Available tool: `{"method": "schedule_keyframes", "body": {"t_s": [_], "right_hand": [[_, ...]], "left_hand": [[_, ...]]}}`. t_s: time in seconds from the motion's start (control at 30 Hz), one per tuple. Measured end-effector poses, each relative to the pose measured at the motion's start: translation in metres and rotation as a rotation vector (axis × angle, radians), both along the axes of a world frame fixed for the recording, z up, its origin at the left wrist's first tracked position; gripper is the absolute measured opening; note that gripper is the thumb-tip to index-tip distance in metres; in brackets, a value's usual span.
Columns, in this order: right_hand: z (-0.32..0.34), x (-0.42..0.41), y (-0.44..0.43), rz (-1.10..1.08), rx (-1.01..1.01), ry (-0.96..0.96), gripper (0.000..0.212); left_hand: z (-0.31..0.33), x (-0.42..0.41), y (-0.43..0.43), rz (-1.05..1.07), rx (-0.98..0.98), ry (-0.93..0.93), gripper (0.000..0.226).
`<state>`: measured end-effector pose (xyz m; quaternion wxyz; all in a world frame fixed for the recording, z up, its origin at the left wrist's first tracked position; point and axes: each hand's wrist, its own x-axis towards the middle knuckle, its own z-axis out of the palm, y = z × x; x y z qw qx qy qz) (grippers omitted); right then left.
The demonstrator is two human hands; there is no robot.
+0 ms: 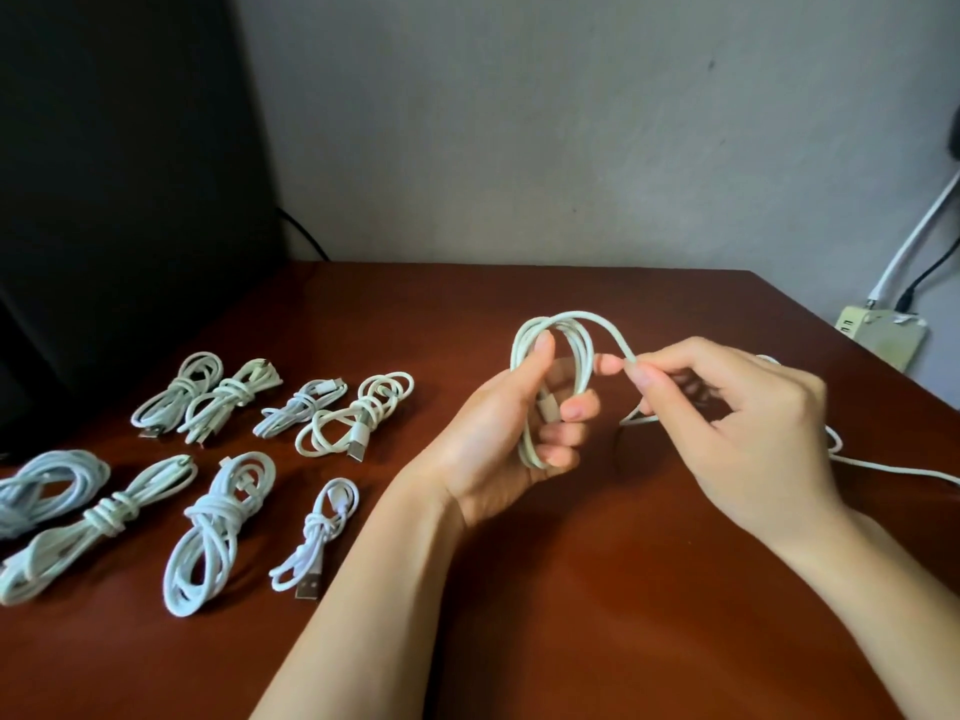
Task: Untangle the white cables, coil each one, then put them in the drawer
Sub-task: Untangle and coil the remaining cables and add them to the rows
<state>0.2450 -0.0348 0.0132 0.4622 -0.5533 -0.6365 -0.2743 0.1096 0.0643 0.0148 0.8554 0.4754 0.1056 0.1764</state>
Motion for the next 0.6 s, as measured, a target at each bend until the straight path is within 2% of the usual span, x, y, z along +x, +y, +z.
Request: {"method": "schedule_keyframes", "body": {"t_s": [0.3,0.47,0.6], "right_hand": [[-0.0005,0.0017,0.0018,-0.014,-0.090,0.063,0.023],[-0.0030,-0.0033,0.0019,0.057,-0.143,0.178,0.022],[-0.0075,-0.0058,0.0040,0.055,-0.196,0.191,0.020]], "left_hand": [[0.0028,0.0000,-0.0025,-0.029,0.061,-0.049,0.047],[-0.0002,-0.0014,-0.0004,-0.054,0.117,-0.090,0.022],[-0.0040,-0.0006,0.0007,-0.008,0.164,-0.052,0.017]]}}
